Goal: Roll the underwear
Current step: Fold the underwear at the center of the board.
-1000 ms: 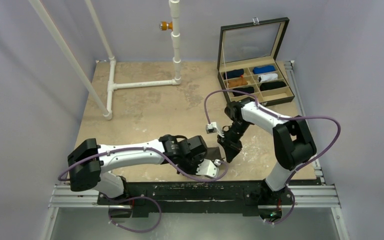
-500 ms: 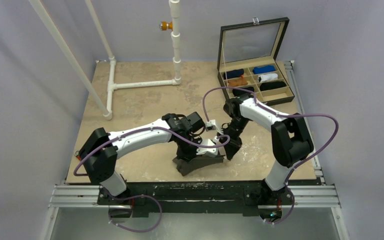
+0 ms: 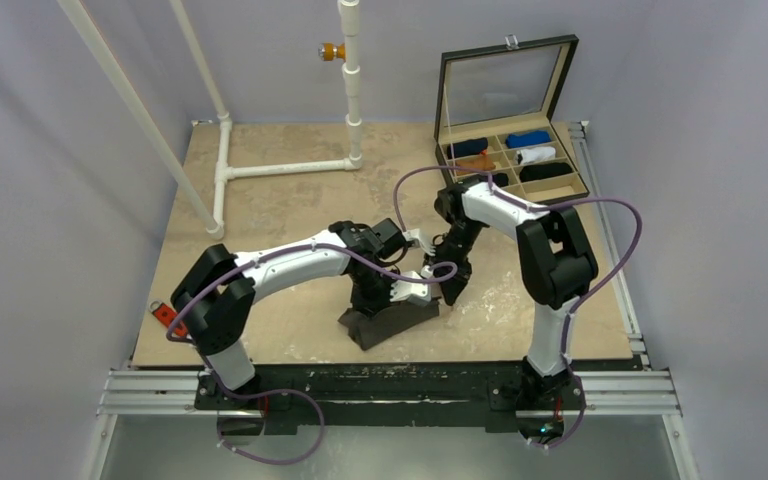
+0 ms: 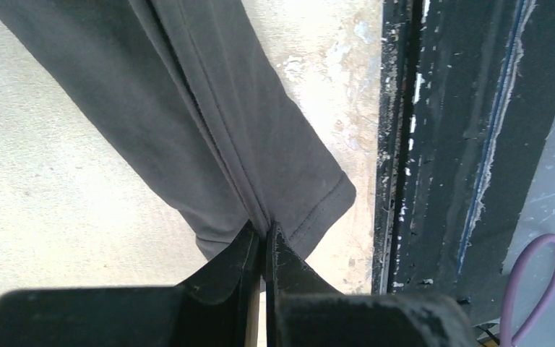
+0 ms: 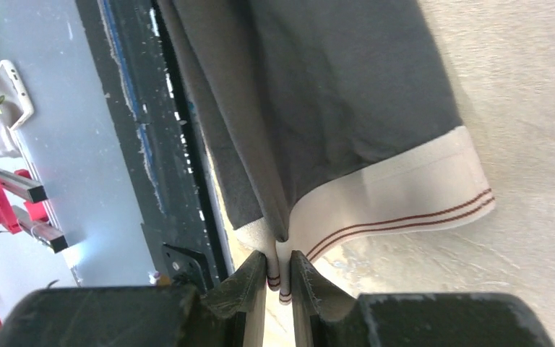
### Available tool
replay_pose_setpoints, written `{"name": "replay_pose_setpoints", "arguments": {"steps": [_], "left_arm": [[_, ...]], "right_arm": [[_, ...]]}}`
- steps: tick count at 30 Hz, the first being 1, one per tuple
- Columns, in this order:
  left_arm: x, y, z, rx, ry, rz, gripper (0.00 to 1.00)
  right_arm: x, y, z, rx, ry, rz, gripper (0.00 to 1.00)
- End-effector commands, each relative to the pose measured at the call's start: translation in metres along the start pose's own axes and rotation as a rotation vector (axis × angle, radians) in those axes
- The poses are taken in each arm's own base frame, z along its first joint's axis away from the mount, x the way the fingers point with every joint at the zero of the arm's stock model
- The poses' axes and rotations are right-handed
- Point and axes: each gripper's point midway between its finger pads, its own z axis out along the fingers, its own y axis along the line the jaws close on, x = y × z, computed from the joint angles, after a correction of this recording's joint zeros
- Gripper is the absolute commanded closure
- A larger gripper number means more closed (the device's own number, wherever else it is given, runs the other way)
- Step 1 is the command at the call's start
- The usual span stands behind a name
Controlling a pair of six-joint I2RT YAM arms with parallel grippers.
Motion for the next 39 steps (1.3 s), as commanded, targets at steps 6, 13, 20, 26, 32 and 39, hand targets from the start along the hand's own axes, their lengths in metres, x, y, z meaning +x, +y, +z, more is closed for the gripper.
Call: {"name": "replay_pose_setpoints", "arguments": {"steps": [6, 13, 20, 26, 32, 39], "left_arm": [[0.013, 0.017, 0.010, -0.056, 0.029, -0.015, 1.00], [0.027, 0.024, 0.016, -0.108, 0.078, -0.097, 1.00], [0.035, 0.032, 0.024, -0.135, 0.112, -0.170, 1.00], [0.037, 0.038, 0.026, -0.160, 0.115, -0.222, 1.00], [0.038, 0.045, 0.027, -0.186, 0.115, -0.254, 1.00], [0.039, 0.047, 0.029, -0.186, 0.118, -0.273, 1.00]], "right_arm": [[-0.020, -0.026, -0.019, 0.066, 0.007, 0.002, 0.75], [-0.045, -0.034, -0.023, 0.054, -0.060, -0.012, 0.71], [-0.061, -0.042, -0.024, 0.094, -0.135, -0.002, 0.70], [-0.069, -0.039, -0.034, 0.145, -0.190, -0.005, 0.68], [-0.072, -0.034, -0.043, 0.186, -0.235, -0.009, 0.67], [-0.066, -0.023, -0.050, 0.184, -0.271, 0.002, 0.67]]}}
